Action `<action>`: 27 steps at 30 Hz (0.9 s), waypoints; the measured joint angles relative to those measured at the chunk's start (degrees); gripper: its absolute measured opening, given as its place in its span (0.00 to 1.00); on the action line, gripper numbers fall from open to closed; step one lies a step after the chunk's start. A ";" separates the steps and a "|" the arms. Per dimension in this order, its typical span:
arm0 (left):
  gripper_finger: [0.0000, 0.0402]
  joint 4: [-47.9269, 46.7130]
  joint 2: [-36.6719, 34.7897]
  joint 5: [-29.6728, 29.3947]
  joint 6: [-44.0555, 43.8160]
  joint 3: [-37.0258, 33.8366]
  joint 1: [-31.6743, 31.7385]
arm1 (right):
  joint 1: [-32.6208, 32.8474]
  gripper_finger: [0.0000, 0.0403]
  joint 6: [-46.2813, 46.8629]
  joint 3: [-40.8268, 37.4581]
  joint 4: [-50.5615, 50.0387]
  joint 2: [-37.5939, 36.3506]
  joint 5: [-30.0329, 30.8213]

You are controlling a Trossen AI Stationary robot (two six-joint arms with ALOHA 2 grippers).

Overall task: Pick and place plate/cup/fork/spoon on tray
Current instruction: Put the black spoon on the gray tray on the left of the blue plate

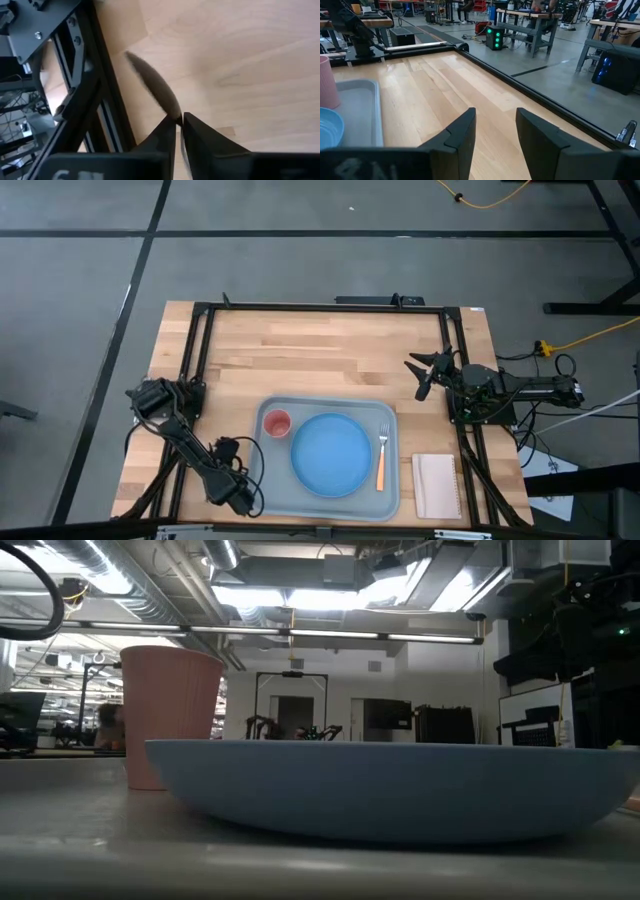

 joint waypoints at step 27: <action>0.07 -9.03 -5.65 -24.13 -8.16 18.09 -3.77 | 0.00 0.36 3.19 0.00 0.07 -0.02 -0.11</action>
